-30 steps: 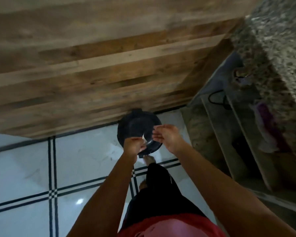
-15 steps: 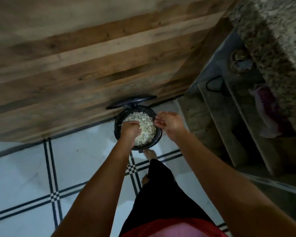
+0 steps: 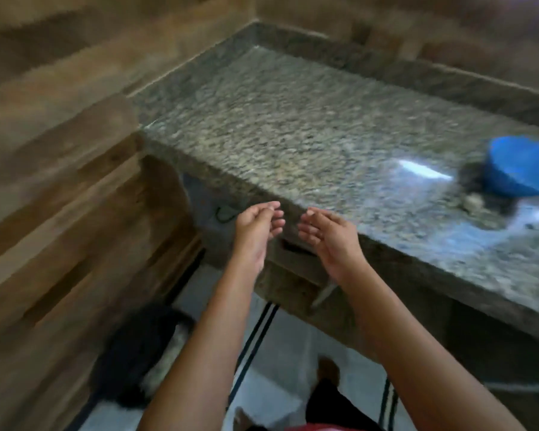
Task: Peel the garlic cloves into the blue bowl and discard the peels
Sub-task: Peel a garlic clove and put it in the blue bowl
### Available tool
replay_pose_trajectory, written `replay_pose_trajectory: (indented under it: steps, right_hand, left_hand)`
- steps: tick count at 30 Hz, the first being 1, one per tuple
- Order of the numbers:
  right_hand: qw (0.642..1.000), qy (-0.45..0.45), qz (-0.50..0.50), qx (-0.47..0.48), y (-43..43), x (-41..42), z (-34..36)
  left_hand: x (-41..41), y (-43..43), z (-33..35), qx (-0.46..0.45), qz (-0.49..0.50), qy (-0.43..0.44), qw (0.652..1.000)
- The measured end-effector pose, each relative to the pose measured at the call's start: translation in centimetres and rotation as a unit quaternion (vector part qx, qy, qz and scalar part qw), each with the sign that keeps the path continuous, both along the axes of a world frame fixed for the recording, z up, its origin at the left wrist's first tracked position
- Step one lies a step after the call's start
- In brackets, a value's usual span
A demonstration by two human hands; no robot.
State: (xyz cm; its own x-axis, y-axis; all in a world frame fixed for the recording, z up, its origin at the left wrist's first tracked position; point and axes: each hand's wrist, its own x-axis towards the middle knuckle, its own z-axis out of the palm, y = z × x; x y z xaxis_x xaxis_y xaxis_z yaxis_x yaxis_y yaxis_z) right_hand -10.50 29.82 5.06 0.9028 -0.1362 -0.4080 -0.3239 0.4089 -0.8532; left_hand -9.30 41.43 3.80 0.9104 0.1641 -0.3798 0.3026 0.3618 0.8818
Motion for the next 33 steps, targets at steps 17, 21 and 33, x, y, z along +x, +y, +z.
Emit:
replay_pose_trajectory:
  steps: [17, 21, 33]
  right_hand:
    - [0.937, 0.015, -0.207, -0.280, -38.3, 2.4, -0.9]
    - [0.866, 0.066, -0.090, -0.488, -41.9, 3.2, -2.4]
    - [0.832, -0.026, -0.114, -0.542, -41.0, 3.5, -0.9]
  left_hand:
    - [6.1, -37.4, 3.5, 0.023, -0.323, -0.026, 0.946]
    - [7.1, -39.4, 3.0, 0.043, -0.323, -0.003, 0.945]
    - [10.0, -40.4, 1.8, 0.067, -0.367, -0.014, 0.928]
